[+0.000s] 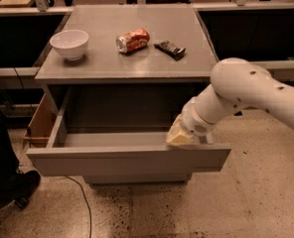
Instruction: Open top drawer
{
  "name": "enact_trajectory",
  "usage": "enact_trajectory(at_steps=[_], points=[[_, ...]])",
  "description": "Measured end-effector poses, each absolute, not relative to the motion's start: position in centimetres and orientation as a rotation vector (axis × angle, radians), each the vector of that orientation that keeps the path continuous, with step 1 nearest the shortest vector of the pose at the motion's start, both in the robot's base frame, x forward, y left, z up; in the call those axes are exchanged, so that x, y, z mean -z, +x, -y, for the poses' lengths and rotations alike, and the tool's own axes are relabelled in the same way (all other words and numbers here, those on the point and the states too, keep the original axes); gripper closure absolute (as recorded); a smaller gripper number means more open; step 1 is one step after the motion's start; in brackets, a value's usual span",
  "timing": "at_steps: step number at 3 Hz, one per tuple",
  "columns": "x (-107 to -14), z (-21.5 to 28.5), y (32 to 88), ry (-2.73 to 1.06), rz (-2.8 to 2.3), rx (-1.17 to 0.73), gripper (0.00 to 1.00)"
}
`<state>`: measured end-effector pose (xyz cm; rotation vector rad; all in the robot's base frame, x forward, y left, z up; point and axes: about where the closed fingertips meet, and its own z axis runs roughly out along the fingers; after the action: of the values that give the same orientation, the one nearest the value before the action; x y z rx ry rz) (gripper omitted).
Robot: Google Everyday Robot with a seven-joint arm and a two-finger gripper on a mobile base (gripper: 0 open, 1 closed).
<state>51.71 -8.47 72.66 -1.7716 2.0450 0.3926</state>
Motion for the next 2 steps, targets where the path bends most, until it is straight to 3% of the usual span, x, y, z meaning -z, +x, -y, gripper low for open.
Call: enact_trajectory(at_steps=[2], points=[[-68.8, 6.7, 57.5, -1.669, -2.104, -0.350, 1.00]])
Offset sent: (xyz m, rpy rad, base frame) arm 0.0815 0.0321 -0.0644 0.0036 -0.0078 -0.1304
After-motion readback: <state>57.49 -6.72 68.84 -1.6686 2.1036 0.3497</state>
